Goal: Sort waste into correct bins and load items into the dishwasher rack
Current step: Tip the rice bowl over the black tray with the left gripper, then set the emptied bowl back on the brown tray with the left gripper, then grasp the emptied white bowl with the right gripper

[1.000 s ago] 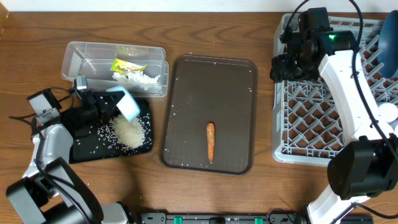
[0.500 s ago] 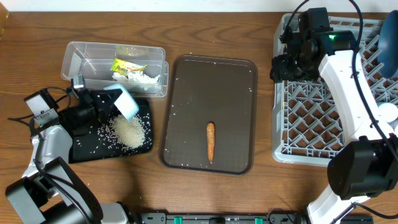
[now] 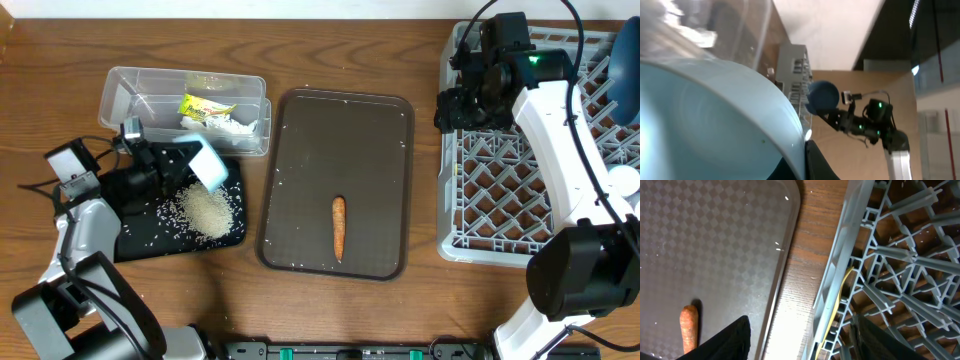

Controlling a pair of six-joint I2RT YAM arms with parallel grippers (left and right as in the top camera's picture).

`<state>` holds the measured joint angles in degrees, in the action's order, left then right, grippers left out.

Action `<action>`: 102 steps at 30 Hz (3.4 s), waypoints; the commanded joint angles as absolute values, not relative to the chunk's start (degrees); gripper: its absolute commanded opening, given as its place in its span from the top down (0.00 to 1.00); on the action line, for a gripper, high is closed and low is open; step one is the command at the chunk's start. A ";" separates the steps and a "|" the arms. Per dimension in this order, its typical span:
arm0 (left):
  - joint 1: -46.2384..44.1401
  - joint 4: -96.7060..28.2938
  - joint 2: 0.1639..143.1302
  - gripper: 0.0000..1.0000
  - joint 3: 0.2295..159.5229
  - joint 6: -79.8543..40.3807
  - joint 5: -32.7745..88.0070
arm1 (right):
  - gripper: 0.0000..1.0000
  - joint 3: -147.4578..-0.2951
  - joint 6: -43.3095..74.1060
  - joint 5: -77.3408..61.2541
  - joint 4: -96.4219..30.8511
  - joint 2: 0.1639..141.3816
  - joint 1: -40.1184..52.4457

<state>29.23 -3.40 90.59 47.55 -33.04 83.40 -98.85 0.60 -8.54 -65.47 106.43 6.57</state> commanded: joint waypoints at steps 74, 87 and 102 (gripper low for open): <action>-20.97 -25.80 75.64 0.49 51.35 -11.62 -0.49 | 0.28 -94.54 2.35 -11.86 -51.27 106.24 16.03; -17.04 -26.83 73.23 0.44 51.35 -11.64 -0.47 | 0.38 -85.86 10.72 -11.88 -36.38 111.18 22.76; -17.04 -26.98 73.23 0.40 51.35 -11.64 -0.47 | 0.59 -85.32 13.32 -8.34 -33.36 121.86 28.12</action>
